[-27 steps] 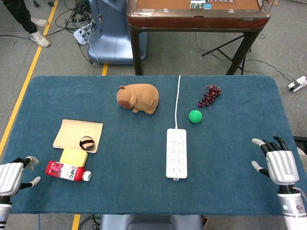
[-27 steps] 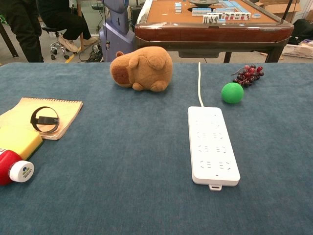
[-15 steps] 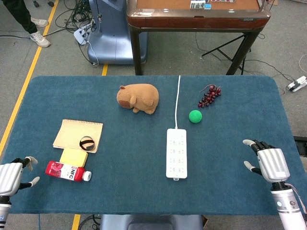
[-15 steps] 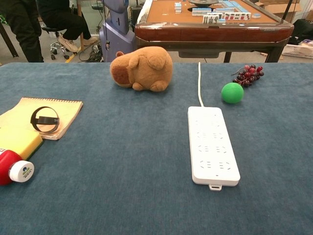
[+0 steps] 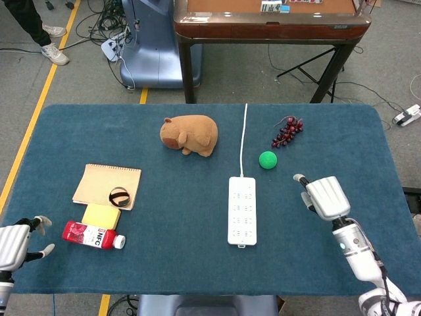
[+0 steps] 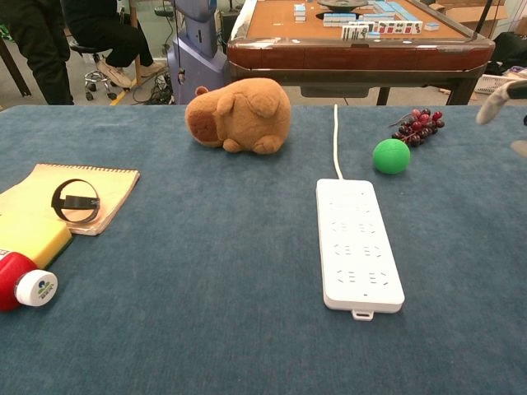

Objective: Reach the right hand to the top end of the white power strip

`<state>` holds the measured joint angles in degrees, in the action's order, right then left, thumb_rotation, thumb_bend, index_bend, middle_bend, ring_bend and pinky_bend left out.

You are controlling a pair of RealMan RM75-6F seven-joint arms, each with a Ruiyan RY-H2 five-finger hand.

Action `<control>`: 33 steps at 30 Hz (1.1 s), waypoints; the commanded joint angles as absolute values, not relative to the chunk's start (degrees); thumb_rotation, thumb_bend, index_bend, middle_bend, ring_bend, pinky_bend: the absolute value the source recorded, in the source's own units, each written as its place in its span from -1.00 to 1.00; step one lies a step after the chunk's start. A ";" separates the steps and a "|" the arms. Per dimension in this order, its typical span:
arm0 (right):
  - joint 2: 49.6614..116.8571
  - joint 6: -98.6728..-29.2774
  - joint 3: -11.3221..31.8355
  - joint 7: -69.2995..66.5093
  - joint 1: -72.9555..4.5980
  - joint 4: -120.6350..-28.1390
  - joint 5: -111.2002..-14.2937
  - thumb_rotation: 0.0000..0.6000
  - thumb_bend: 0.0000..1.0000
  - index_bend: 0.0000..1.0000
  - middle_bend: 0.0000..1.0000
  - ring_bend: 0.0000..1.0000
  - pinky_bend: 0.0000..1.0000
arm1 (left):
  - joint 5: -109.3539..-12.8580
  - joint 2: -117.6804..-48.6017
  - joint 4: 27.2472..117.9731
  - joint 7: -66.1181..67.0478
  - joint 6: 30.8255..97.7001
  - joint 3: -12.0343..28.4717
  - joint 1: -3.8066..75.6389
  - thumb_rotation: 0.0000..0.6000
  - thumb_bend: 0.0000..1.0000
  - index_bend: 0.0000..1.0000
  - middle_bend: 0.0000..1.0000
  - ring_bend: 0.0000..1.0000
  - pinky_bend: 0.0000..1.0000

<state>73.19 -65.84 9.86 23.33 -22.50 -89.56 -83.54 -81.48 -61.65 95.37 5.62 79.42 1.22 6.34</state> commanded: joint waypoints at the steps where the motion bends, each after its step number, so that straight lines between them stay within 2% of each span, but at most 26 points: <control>1: 74.20 -60.98 11.83 30.67 -26.73 -92.44 -78.38 1.00 0.16 -0.37 0.94 1.00 1.00 | -81.55 -61.72 95.29 5.64 79.33 1.17 6.39 1.00 -0.67 0.03 0.11 -0.13 0.30; 6: 76.32 -57.97 12.67 36.85 -30.20 -94.00 -73.39 1.00 0.40 -0.37 1.00 1.00 1.00 | -81.37 -61.90 95.05 5.76 79.19 1.18 6.44 1.00 -0.67 0.03 0.11 -0.13 0.30; 12: 79.83 -55.31 12.83 41.19 -34.01 -92.89 -67.54 1.00 0.54 -0.37 1.00 1.00 1.00 | -81.05 -61.83 94.88 5.37 78.84 1.22 6.51 1.00 -0.67 0.03 0.11 -0.13 0.30; 33: 89.76 -51.76 9.42 45.95 -42.25 -83.83 -56.68 1.00 0.54 -0.36 1.00 1.00 1.00 | -79.40 -60.09 95.21 2.48 79.69 2.29 5.86 1.00 -0.67 0.03 0.11 -0.13 0.30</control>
<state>89.61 -51.83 9.56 46.00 -42.13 -83.98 -56.80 -79.41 -60.10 95.21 2.49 79.68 2.28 5.87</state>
